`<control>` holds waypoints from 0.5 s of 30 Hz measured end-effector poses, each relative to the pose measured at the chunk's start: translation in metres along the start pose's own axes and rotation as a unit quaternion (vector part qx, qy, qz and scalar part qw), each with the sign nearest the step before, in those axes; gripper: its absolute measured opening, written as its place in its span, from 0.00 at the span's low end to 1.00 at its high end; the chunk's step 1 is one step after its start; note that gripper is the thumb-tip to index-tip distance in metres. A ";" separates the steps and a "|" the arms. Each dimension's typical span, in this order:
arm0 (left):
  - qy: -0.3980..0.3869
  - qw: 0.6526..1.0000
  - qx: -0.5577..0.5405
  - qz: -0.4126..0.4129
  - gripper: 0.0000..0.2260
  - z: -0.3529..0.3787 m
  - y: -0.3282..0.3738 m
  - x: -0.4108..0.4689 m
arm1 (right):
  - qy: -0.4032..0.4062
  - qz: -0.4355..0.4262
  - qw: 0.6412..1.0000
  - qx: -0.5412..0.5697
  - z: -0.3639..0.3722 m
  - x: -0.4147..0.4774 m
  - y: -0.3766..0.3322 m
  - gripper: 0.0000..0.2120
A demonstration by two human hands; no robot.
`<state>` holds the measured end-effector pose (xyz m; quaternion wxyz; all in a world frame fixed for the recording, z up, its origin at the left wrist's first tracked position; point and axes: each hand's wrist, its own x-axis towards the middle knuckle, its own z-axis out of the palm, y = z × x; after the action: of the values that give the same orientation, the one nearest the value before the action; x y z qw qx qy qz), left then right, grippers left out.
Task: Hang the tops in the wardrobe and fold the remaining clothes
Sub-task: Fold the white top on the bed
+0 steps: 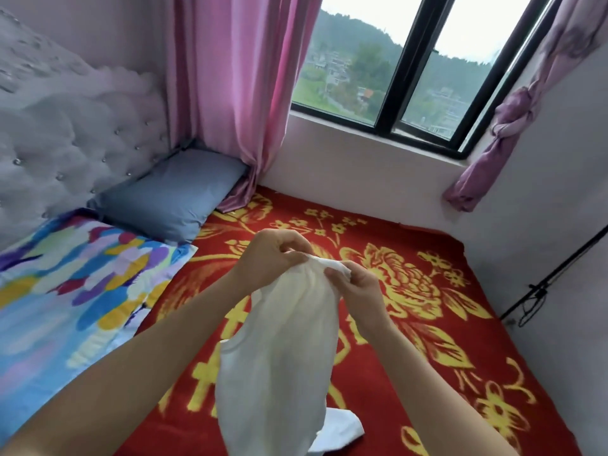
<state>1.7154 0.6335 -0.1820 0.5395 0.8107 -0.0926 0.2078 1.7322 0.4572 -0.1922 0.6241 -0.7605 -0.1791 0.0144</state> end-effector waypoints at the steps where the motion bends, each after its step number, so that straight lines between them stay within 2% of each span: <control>1: 0.009 1.000 -0.021 -0.017 0.13 -0.001 -0.006 -0.004 | 0.004 -0.011 1.000 0.000 -0.002 0.006 -0.005 0.08; 5: -0.052 0.989 -0.044 -0.128 0.38 0.014 -0.047 -0.035 | 0.026 -0.054 0.998 0.031 -0.008 0.030 -0.036 0.11; 7: -0.109 0.973 -0.069 -0.192 0.45 0.026 -0.080 -0.053 | 0.033 -0.092 0.995 0.016 -0.013 0.043 -0.054 0.12; 8: -0.133 0.964 -0.089 -0.213 0.42 0.032 -0.095 -0.061 | 0.035 -0.106 0.994 0.013 -0.016 0.048 -0.064 0.13; 11: -0.150 0.952 -0.039 -0.263 0.16 0.048 -0.120 -0.076 | 0.065 -0.130 0.989 0.025 -0.033 0.062 -0.083 0.14; 12: -0.139 0.950 -0.026 -0.278 0.10 0.051 -0.125 -0.080 | 0.085 -0.131 0.987 0.029 -0.041 0.067 -0.087 0.12; 13: -0.122 0.949 -0.035 -0.290 0.07 0.053 -0.129 -0.084 | 0.110 -0.127 0.985 0.038 -0.051 0.072 -0.088 0.10; 15: -0.071 0.945 -0.105 -0.303 0.10 0.049 -0.134 -0.089 | 0.163 -0.100 0.979 0.066 -0.075 0.084 -0.083 0.09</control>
<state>1.6969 0.6362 -0.3490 0.6508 0.7521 0.0982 -0.0345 1.8076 0.4239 -0.0794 0.6917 -0.6883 -0.1484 -0.1607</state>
